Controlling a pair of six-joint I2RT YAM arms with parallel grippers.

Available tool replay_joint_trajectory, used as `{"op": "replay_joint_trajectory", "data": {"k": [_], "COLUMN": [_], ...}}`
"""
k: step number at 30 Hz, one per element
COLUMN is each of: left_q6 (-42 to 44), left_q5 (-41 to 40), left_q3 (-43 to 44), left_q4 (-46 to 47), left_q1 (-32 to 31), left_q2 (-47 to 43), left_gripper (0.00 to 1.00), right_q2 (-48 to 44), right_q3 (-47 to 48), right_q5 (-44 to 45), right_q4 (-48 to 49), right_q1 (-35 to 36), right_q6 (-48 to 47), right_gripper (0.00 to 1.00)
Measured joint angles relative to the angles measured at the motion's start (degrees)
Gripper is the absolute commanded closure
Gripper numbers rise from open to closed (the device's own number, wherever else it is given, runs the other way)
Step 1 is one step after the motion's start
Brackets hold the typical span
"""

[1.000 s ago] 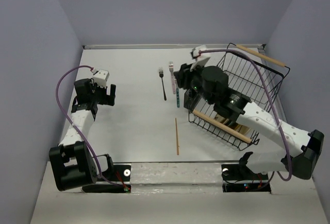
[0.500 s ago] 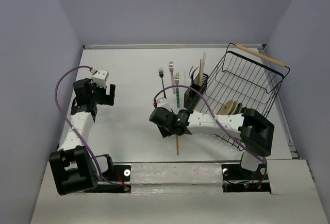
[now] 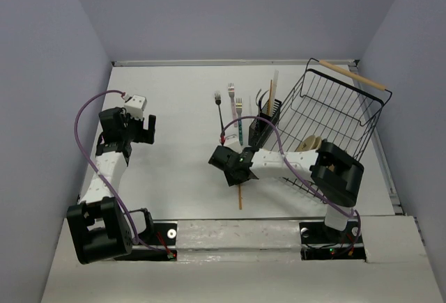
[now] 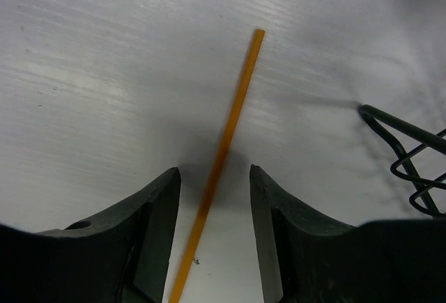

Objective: Sort the eating utensils into containers

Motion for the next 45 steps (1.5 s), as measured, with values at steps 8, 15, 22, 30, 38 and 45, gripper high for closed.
{"op": "replay_joint_trajectory", "data": {"k": [8,15,22,30,38,45], "left_q6": [0.0,0.0,0.02,0.22,0.26,0.37], "left_q5": [0.02,0.02,0.02,0.0,-0.02,-0.07], "left_q3": [-0.04,-0.04,-0.04,-0.09,-0.09,-0.09], "left_q4": [0.0,0.0,0.0,0.0,0.0,0.02], "left_q1": [0.0,0.0,0.0,0.0,0.0,0.0], "left_q2": [0.0,0.0,0.0,-0.02,-0.02,-0.02], "left_gripper": [0.01,0.01,0.01,0.01,0.01,0.01], "right_q2": [-0.61,-1.09,-0.15,4.37,6.69,2.4], "right_q3": [-2.25,-3.76,-2.99,2.99,6.38,2.73], "right_q5": [-2.45,-8.46,-12.22,-12.02,-7.93,-11.1], "right_q4": [2.4,6.47,8.83,7.06,7.76,15.56], "right_q1": [-0.74,-1.6,-2.21,-0.94,3.58,5.35], "right_q6": [0.7,-0.39,-4.26,-8.13,-13.73,-18.73], "right_gripper": [0.54,0.65,0.94,1.0,1.0,1.0]}}
